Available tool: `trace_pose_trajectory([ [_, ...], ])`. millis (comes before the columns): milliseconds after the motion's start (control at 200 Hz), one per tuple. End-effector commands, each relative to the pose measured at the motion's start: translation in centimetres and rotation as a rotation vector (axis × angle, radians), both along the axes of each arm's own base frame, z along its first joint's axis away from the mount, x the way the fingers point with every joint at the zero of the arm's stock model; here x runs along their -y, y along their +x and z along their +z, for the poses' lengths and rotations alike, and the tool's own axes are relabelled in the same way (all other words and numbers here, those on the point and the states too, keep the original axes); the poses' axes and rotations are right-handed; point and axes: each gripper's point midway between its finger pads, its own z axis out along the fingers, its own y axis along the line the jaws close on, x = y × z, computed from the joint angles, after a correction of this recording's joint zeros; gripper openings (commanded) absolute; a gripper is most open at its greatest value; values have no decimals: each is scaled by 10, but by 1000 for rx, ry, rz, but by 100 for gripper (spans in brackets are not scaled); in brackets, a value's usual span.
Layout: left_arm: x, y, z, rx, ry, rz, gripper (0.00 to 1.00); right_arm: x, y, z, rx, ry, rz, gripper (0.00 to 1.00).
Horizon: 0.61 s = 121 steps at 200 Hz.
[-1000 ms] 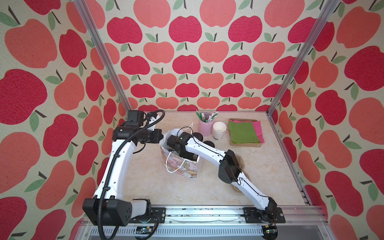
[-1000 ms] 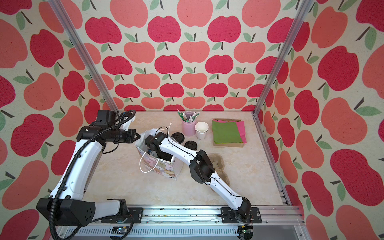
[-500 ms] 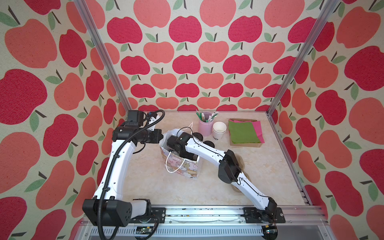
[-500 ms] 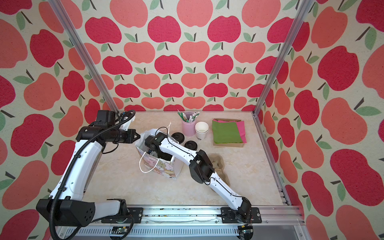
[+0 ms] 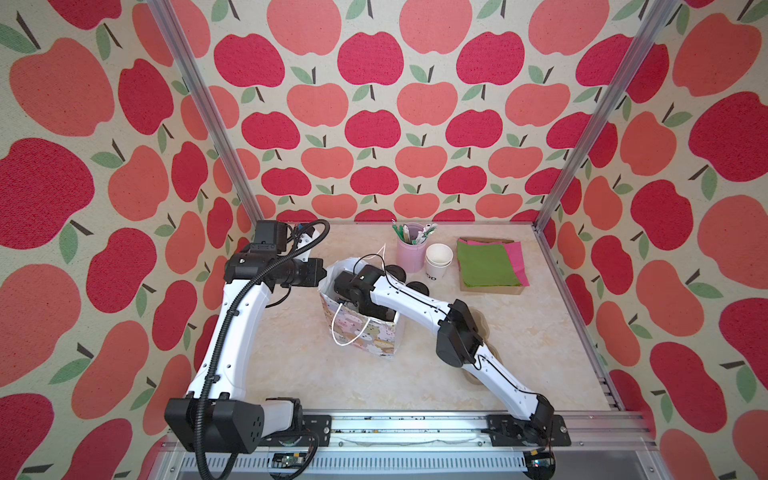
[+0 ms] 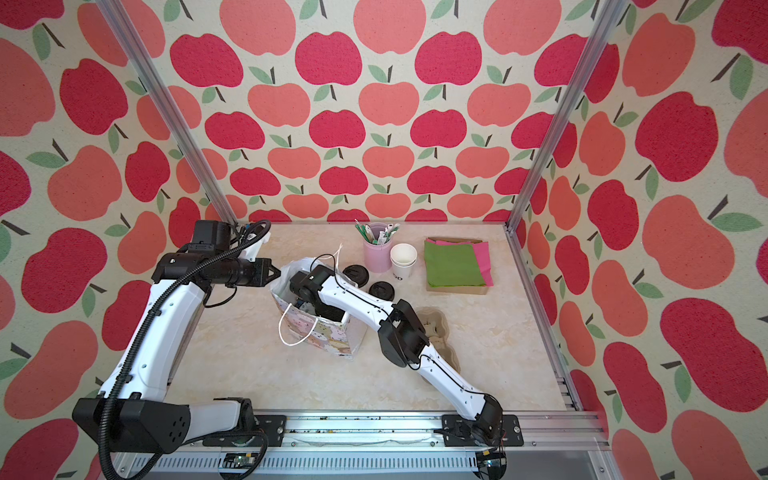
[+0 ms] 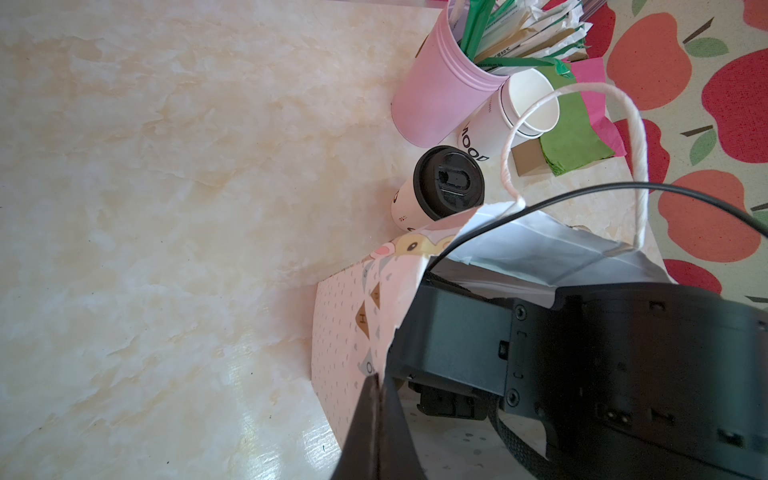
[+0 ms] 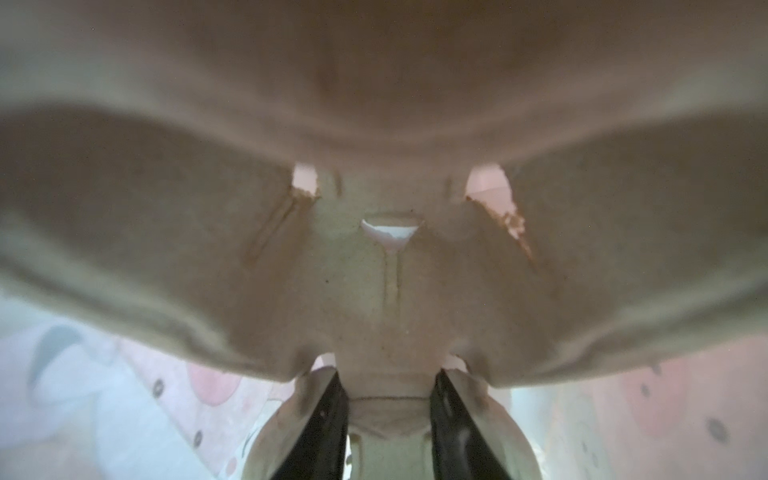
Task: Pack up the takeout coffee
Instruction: 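Push the pulp carrier down to the bag bottom with the right gripper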
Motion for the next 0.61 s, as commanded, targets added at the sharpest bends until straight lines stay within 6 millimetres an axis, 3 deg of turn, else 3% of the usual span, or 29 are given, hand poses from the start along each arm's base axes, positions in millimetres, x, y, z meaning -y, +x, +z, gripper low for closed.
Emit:
trace_pose_trajectory([
  [0, -4, -1, 3, 29, 19, 1, 0, 7, -4, -3, -16, -37, -32, 38],
  [600, -5, -6, 3, 25, 38, -3, 0, -12, 9, 82, 132, 162, -39, 61],
])
